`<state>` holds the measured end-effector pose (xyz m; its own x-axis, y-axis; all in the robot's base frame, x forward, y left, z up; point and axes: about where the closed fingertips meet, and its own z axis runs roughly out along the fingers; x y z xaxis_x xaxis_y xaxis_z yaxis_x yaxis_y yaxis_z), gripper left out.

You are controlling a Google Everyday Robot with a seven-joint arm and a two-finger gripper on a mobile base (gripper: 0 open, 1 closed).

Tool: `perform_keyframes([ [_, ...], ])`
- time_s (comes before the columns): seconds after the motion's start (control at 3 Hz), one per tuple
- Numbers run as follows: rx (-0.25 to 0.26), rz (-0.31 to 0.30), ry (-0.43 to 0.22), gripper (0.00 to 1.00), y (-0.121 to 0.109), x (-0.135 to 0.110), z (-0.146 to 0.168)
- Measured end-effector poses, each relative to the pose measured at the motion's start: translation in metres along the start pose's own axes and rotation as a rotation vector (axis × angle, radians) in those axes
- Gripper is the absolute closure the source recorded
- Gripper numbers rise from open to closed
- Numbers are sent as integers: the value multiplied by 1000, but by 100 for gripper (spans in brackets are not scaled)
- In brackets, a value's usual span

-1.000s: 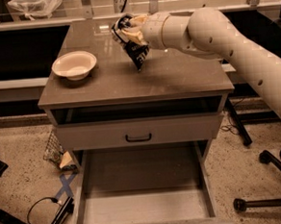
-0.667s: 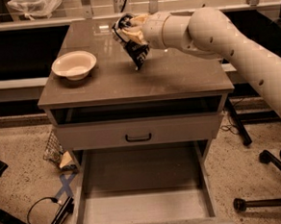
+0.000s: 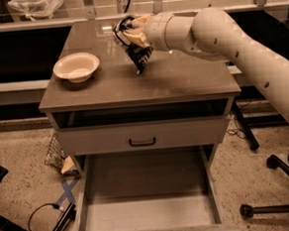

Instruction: Pick blue chip bag from middle drawer and place on counter

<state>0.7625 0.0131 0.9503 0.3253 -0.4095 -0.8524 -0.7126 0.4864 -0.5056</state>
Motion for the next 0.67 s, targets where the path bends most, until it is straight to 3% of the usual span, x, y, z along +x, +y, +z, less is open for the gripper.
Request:
perform_keyframes([
  [0.33,-4,0,-2,13,2,-1,2],
  [0.67,-7,1,-4,0,3,-2,4],
])
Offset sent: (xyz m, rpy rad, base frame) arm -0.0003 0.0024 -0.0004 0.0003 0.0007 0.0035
